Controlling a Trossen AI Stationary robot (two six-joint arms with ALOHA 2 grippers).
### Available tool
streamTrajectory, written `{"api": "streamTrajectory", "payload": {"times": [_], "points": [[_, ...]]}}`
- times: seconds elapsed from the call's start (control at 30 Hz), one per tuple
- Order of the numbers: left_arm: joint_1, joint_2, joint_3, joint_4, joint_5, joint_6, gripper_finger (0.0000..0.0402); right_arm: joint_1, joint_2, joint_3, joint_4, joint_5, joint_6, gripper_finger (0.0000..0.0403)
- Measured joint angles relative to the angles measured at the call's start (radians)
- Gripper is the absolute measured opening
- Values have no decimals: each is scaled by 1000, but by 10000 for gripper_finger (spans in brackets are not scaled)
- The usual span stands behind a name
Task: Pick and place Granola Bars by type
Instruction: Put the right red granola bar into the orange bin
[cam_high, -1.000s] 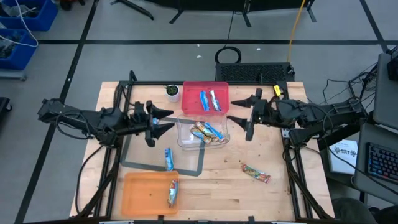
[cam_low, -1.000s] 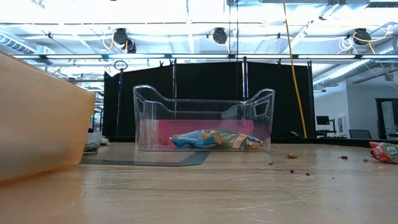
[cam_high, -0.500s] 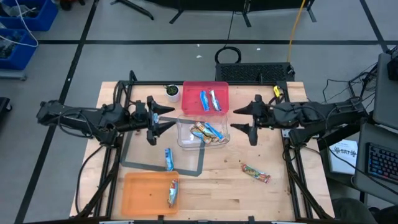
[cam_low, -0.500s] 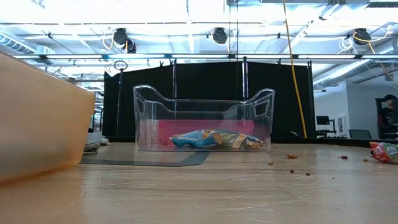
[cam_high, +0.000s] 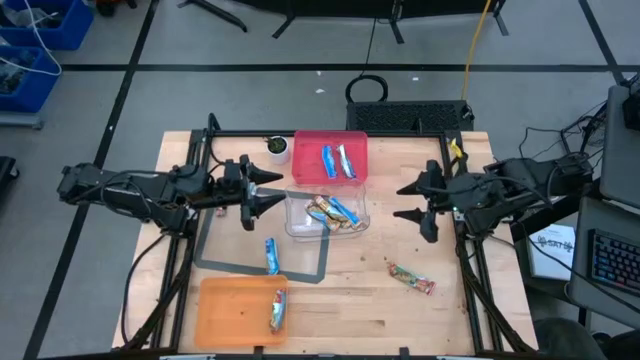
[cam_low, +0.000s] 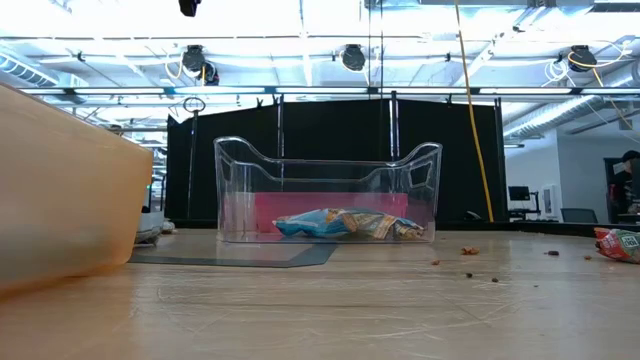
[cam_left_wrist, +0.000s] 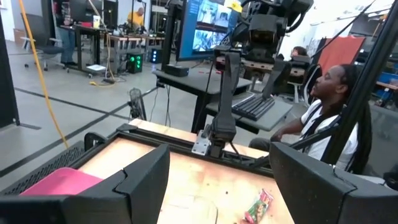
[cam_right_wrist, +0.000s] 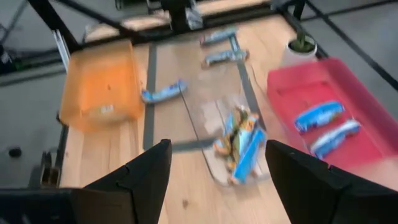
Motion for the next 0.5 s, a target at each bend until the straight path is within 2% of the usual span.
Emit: {"api": "streamTrajectory", "payload": {"times": [0.3,0.5], "points": [[0,0,0,0,-3,0,278,3,0,85,-269,-27,112,254],[0,0,0,1,-4,0,278,12,4,86,-341,-113,159,254]]}}
